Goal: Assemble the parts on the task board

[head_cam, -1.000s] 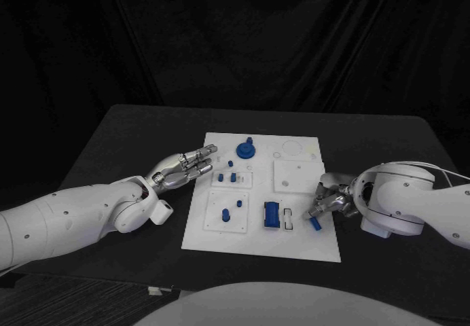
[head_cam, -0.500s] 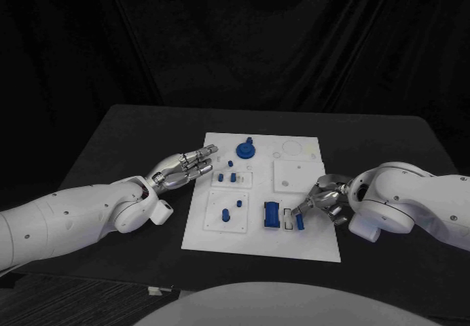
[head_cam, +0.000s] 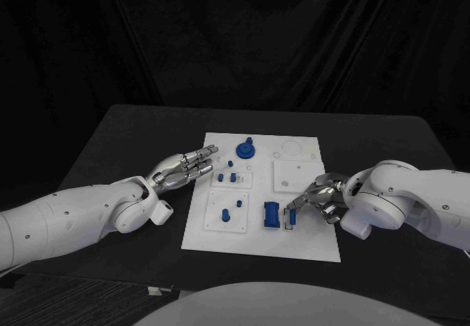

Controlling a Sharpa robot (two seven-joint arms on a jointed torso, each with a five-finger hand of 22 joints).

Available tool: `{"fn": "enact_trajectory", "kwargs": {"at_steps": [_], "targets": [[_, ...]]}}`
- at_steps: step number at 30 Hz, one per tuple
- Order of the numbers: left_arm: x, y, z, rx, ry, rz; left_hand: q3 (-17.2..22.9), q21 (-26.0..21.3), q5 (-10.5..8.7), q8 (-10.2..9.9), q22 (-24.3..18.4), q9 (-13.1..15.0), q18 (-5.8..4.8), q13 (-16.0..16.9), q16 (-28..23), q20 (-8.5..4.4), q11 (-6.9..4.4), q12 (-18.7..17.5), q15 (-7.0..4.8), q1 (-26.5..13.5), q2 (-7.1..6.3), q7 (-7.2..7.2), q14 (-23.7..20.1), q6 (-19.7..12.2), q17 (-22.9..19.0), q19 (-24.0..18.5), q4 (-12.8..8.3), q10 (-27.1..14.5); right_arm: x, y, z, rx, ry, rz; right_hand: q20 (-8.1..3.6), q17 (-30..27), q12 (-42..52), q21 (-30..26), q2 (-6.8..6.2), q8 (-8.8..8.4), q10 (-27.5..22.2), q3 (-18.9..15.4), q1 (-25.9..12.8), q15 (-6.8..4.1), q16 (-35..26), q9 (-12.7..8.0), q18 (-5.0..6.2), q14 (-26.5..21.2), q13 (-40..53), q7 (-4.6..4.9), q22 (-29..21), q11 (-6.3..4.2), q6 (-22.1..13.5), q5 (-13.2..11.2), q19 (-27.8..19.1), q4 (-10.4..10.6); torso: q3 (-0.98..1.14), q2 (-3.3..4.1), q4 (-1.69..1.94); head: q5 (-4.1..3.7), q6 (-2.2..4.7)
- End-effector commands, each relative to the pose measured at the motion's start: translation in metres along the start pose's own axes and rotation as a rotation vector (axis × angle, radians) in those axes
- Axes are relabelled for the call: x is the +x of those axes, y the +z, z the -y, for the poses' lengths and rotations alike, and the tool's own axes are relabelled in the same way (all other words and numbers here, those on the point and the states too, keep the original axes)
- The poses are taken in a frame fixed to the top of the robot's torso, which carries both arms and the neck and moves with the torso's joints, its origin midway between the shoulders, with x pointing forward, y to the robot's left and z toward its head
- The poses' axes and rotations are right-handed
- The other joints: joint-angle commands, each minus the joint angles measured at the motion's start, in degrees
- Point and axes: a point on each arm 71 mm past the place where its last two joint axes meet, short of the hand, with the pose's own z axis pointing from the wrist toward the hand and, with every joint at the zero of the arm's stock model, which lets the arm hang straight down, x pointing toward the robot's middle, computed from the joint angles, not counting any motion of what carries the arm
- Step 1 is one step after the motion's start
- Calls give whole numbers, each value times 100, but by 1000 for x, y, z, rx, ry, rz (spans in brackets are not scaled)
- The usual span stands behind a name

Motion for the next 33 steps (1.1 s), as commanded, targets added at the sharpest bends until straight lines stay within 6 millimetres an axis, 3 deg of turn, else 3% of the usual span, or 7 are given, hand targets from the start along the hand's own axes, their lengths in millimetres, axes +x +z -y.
{"fn": "enact_trajectory", "kwargs": {"at_steps": [1,11,33], "targets": [[2,0,6,90,-11,-10,81,-53,111,67,-21,80,-178,13,-55,-2,77,86,87,79,-5,0,27,4,-41,-5,27,13,0,2,0,5,5,14,-32,54,-49,-110,76,302,688,727,-14,-156,57,333,248,311,1443,-76,860,-128,15,173,7,-82,-1,2,0,-1,-1],[2,0,6,87,-11,-9,86,-53,116,66,-21,80,-182,13,-55,14,88,88,110,87,-6,-3,27,1,-41,-5,25,15,3,4,-4,1,-70,5,-26,18,-49,-172,76,351,688,769,-57,-149,26,377,259,297,1443,-70,842,-122,-57,-48,-21,-59,-1,2,0,12,-1],[2,0,5,82,-13,-12,92,-53,120,64,-21,79,-191,13,-55,40,101,87,148,97,-9,-7,27,-7,-41,-5,23,16,11,4,-4,-1,-130,-20,-24,4,-49,-192,77,367,688,775,-72,-147,15,390,262,294,1443,-67,836,-119,-84,-129,-28,-45,-1,-1,-1,13,-1]]}}
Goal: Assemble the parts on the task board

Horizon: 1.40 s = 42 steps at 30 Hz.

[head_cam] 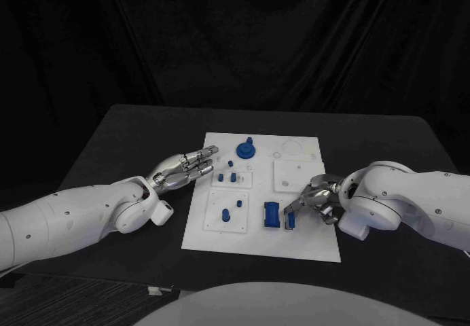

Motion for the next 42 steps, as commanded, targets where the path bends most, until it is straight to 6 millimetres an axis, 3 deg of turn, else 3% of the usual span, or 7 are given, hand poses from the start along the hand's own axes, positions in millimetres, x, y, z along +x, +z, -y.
{"fn": "enact_trajectory", "kwargs": {"at_steps": [1,32,34,37,42], "targets": [[2,0,5,82,-11,-10,92,-53,119,64,-17,79,-191,13,-55,37,68,87,53,96,-9,-7,2,-7,-41,-4,23,-18,4,0,2,15,-21,-16,5,9,-48,-156,107,81,688,611,-49,-147,16,31,261,295,1443,-77,836,-118,-71,77,4,-47,-2,-2,0,-3,-1],[4,0,2,69,-23,-21,108,-53,134,64,-17,79,-213,13,-55,71,86,87,109,115,-5,-6,2,-10,-41,-4,15,-16,4,3,5,18,-16,11,14,-8,-48,-214,140,115,688,588,-273,-137,-1,50,271,292,1443,-65,820,-107,-146,-12,-14,169,1,3,1,5,-1],[4,0,2,69,-24,-22,111,-53,139,64,-17,79,-216,12,-55,74,86,86,116,119,-4,-3,2,-12,-41,-4,13,-16,4,3,4,17,-18,13,20,-12,-48,-218,117,122,688,547,-364,-128,-5,50,270,290,1443,-61,819,-102,-163,-271,-17,255,1,1,0,9,-1],[5,0,2,68,-25,-23,115,-53,141,64,-17,79,-221,13,-55,79,85,87,126,123,-4,-1,2,-13,-41,-4,11,-16,4,3,4,16,-20,16,23,-11,-48,-220,90,127,688,524,-405,-127,-6,47,270,290,1443,-57,818,-97,-183,-414,-19,304,0,-1,-1,15,-1],[5,0,2,66,-27,-25,119,-53,144,64,-17,79,-227,12,-55,83,88,85,138,128,-3,-1,2,-11,-41,-4,9,-16,4,3,4,16,-21,17,29,-6,-48,-221,34,139,688,415,-505,-120,-4,45,269,291,1443,-47,818,-88,-192,-323,-19,408,-1,2,-2,11,-1]]}}
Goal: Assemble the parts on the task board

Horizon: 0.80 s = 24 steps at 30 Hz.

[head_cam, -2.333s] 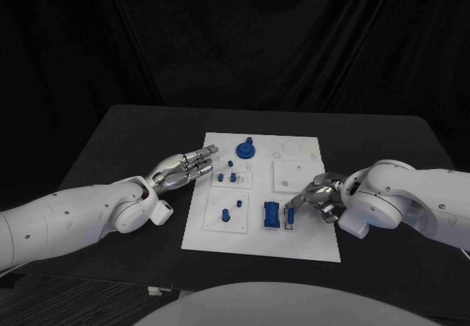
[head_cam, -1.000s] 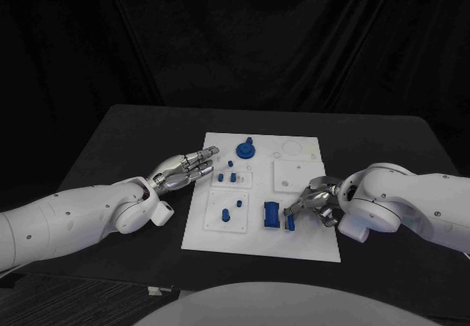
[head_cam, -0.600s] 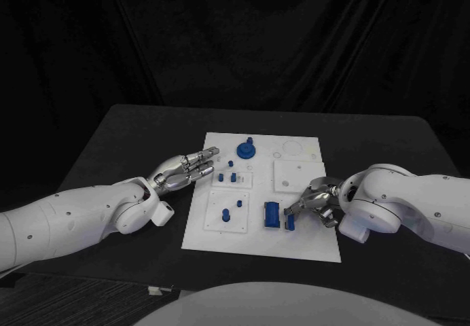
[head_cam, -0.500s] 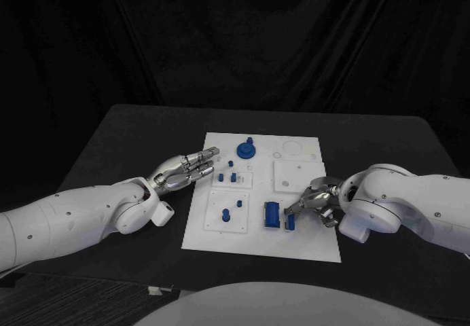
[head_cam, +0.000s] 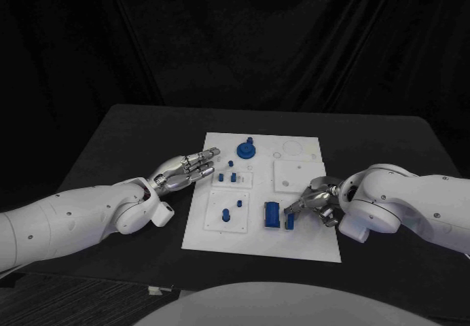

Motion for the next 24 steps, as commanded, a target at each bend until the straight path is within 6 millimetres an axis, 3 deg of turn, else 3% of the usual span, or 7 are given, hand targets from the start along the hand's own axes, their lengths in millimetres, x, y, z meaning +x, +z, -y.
{"fn": "enact_trajectory", "kwargs": {"at_steps": [1,10,15,24], "targets": [[2,0,5,71,-13,-12,119,-53,81,64,-20,79,-227,12,-55,23,74,85,40,105,-25,-1,18,-11,-41,53,9,-30,1,1,1,10,-4,11,29,-5,-49,-98,97,40,686,100,-140,-99,-3,-38,270,312,1443,-38,818,-86,-146,30,-19,-5,-1,1,-1,2,-1],[2,0,4,69,-14,-13,124,-53,88,64,-20,79,-235,13,-55,29,75,85,54,113,-26,1,18,-12,-41,53,5,-29,1,1,0,9,-7,8,31,-15,-49,-108,57,28,686,29,-144,-94,-11,-47,272,309,1443,-26,815,-78,-197,-4,-22,28,0,0,1,-1,-1],[2,0,4,68,-15,-15,126,-53,92,64,-20,79,-239,13,-55,31,75,86,59,117,-27,2,18,-14,-41,53,3,-29,2,2,0,8,-9,5,45,-18,-49,-113,11,37,686,-103,-154,-79,-15,-53,272,307,1443,-8,815,-61,-239,-214,-23,105,-1,-2,0,5,-1],[2,0,4,66,-17,-16,132,-53,103,64,-20,79,-245,12,-55,34,75,83,69,124,-27,5,18,-12,-41,53,-2,-30,3,2,-1,7,-13,2,49,-24,-49,-123,-6,44,686,-150,-77,-77,-21,-55,275,304,1443,-8,813,-58,-268,-312,-27,100,-1,-1,-1,9,-1]]}}
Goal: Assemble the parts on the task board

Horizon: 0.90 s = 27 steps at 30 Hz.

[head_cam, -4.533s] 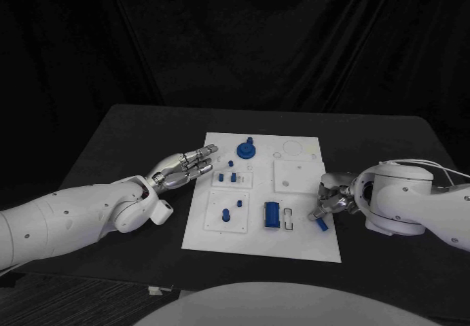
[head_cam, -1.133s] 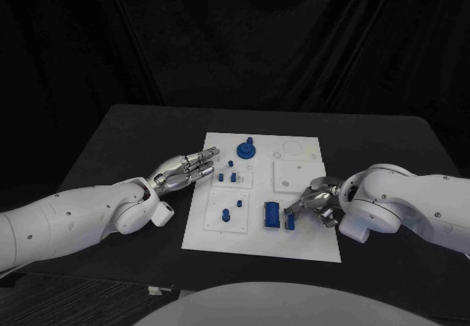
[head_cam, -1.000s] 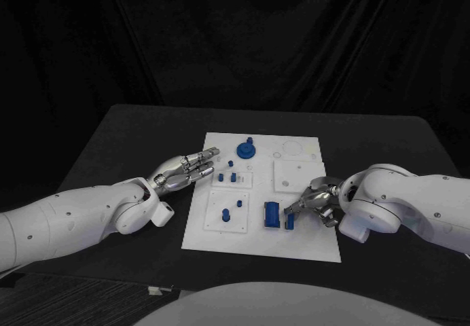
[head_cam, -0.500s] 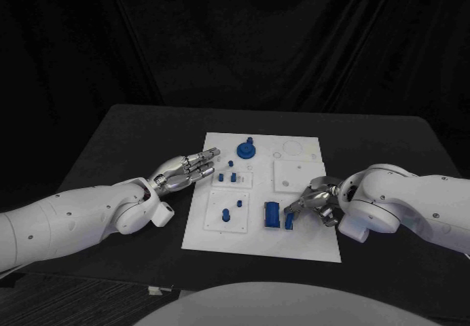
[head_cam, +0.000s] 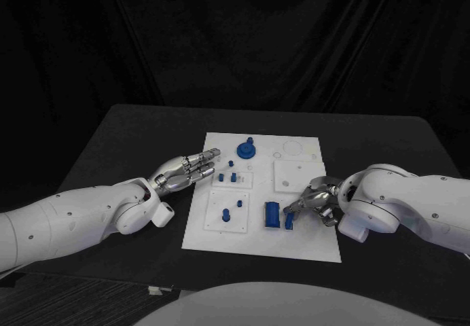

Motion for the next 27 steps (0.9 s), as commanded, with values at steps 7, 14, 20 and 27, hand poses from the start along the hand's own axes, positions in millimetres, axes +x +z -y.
{"fn": "enact_trajectory", "kwargs": {"at_steps": [7,14,20,27], "targets": [[2,0,4,65,-12,-12,134,-53,105,64,-18,79,-247,12,-55,-5,61,83,72,126,-27,5,18,-12,-41,10,-4,-22,3,1,-1,5,-18,-3,50,-21,-49,-124,-19,-36,666,-83,62,-57,-20,-155,274,303,1443,-63,813,-38,-232,-154,-27,-39,1,3,2,-4,-1],[2,0,4,62,-15,-14,138,-53,110,64,-18,80,-252,12,-55,-3,60,80,79,131,-26,9,18,-12,-41,10,-7,-23,4,1,-1,3,-23,-3,57,-16,-49,-128,-57,-19,666,-163,97,-48,-18,-154,274,303,1443,-47,812,-25,-252,-258,-28,-26,1,1,1,4,-1],[2,0,3,57,-18,-17,144,-53,114,65,-18,80,-259,12,-55,1,56,80,91,138,-24,20,18,-9,-41,10,-11,-23,5,2,-1,2,-22,-1,61,-2,-49,-134,-63,-4,666,-211,100,-44,-8,-152,275,305,1443,-45,811,-21,-254,-334,-31,3,-1,1,0,9,-1],[3,-1,1,52,-22,-19,159,-53,118,66,-18,81,-277,11,-55,7,36,75,113,153,-21,61,18,-5,-41,10,-21,-24,5,2,-1,2,-22,-1,63,16,-49,-134,-66,63,666,-295,88,-46,4,-124,276,306,1443,-59,812,-28,-212,-422,-33,66,1,2,1,8,-1]]}}
